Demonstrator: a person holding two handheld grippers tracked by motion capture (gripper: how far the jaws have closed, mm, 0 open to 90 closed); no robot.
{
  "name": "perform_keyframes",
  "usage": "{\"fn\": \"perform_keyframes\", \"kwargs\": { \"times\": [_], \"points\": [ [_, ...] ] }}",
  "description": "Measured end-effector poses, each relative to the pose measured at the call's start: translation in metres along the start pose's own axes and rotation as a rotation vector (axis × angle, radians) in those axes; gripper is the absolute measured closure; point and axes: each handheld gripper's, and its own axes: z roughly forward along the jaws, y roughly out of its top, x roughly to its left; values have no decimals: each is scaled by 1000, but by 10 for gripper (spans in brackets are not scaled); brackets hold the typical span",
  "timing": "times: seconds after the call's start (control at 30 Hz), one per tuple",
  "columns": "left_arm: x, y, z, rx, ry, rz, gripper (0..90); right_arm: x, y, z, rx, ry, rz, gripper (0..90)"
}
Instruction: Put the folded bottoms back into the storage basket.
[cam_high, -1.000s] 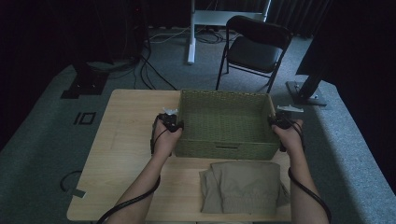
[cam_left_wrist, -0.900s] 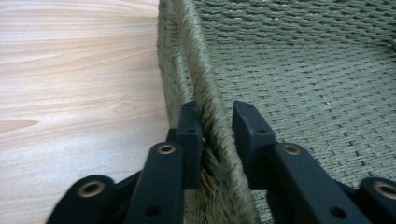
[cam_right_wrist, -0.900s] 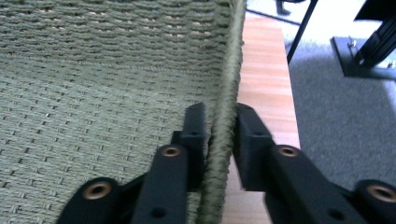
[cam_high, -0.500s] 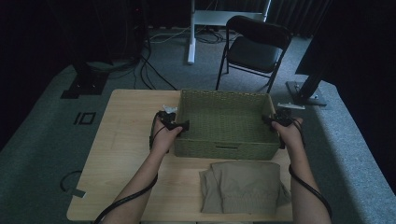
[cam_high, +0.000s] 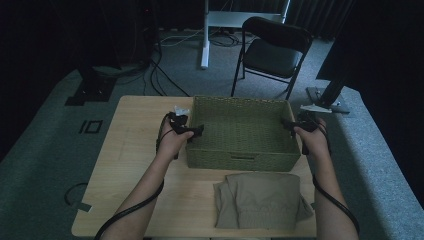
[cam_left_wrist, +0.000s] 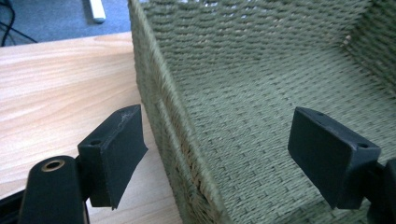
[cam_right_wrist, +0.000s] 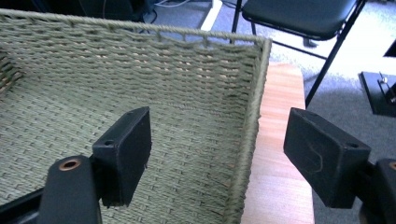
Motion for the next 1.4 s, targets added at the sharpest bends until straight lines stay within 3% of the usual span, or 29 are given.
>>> {"fn": "perform_keyframes", "kwargs": {
  "times": [0.17,0.23,0.43,0.57,0.77,1.4],
  "points": [
    [0,3,-10,-26,-26,-15,191,1,0,-8,-5,9,-22,194],
    [-2,3,-20,-47,-46,-1,191,2,-2,-13,-10,16,1,201],
    [-5,0,-29,-58,-38,34,183,4,-5,-22,-29,31,-31,199],
    [-7,0,-34,-69,-64,28,180,5,-6,-28,-49,37,-43,183],
    [-13,-4,-44,-71,-80,63,177,11,-14,-40,-68,77,-66,161],
    [-52,-33,-60,-69,-205,143,177,22,-50,-75,-95,99,-99,161]
  ]
}}
